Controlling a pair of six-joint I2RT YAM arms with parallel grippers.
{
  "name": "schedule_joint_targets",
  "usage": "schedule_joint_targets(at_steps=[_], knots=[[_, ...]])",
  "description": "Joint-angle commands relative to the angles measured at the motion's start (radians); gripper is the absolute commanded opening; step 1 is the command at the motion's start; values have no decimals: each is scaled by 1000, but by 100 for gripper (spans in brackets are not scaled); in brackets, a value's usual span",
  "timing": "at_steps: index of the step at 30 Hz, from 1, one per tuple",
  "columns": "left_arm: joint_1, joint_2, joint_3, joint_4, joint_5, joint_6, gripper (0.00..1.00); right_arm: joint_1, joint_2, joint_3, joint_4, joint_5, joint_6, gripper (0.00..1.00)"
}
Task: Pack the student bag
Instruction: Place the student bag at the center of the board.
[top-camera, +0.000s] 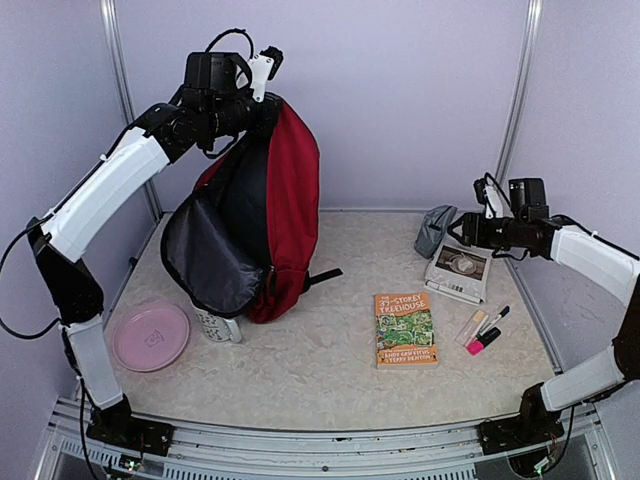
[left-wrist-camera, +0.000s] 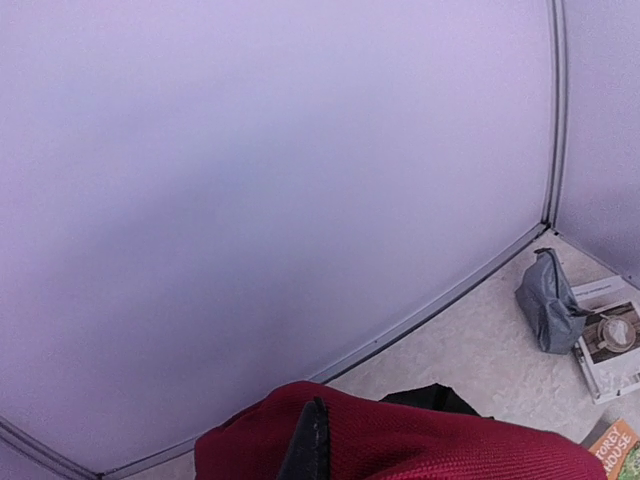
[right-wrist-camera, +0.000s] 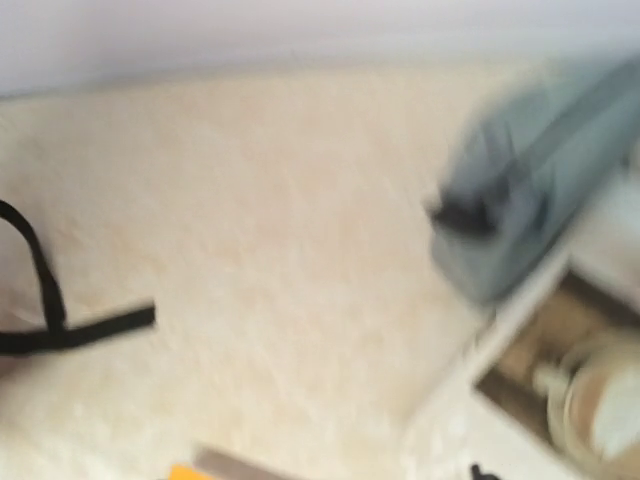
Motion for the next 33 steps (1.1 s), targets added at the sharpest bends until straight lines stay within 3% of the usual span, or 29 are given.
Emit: schedule_joint_targets(at_steps=[1,5,12,16,22,27,32,33], knots=[[31,46,96,111,-40,13,0,71,69,-22,-117,63,64,71],[29,96,186,119,-36,23,0,186,125,-30,-160,192,74,76],[-1,97,196,202,-44,72,0,245,189,-142,-85,184,143,78],[-11,76,33,174,-49,29,0,284,241,-186,-56,181,172,79],[-18,15,-229,130,63,-85,0,358,309,-209,-9,142,202,74],[-19,-37,-390,106,184,-167,0,385,343,-212,5,147,205,54],[-39,-130,-576,120,278,-227,0,385,318,-212,14,151,221,0],[-47,-150,-609,134,289,-234,0,385,309,-204,9,143,219,0]])
